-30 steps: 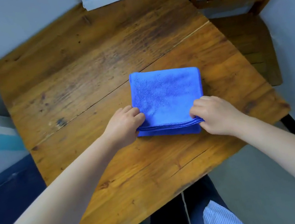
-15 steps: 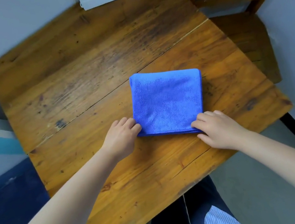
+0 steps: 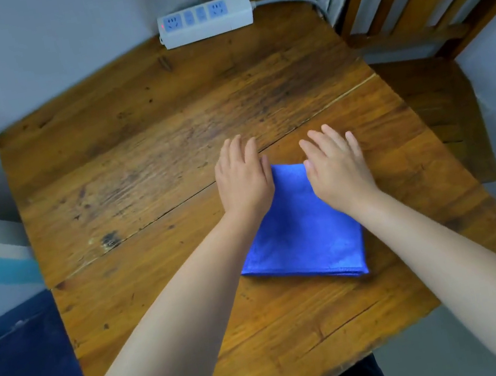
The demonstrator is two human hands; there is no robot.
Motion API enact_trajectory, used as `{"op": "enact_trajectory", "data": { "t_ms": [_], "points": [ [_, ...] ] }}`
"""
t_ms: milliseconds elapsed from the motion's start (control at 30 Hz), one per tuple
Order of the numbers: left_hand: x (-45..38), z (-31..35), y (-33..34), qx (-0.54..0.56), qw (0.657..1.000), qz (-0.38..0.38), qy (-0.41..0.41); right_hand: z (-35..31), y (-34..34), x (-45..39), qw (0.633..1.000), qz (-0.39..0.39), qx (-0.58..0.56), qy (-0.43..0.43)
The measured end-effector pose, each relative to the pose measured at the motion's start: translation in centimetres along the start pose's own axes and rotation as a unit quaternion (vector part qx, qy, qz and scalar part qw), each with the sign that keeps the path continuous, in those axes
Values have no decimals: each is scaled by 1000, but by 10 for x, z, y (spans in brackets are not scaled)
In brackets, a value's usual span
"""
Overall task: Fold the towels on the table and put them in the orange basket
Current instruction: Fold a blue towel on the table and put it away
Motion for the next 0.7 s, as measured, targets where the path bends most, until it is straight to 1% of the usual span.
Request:
{"op": "enact_trajectory", "data": {
  "t_ms": [67,133,233,400,600,700],
  "points": [
    [1,6,11,-38,997,-27,67,2,11,-3,1000,-28,7,6],
    [4,4,25,-70,992,-57,94,3,23,-3,998,-61,6,-2],
    [5,-7,39,-76,990,-80,88,3,39,5,995,-93,34,-27],
    [-1,-14,42,-17,995,-74,68,7,46,7,997,-76,24,-22],
    [0,-23,42,15,998,-57,2,33,46,15,995,-80,7,56],
    [-3,-24,43,21,998,-58,6,39,45,14,994,-83,-4,65]
  ]
}}
Point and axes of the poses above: each hand's wrist, its own x-axis away from the middle knuckle, its own y-axis out of the palm, z = x × y, the point moved 5 cm from there along -x, towards the middle knuckle, and after that the axes turned 1 degree about z, right-handed, at the moved point
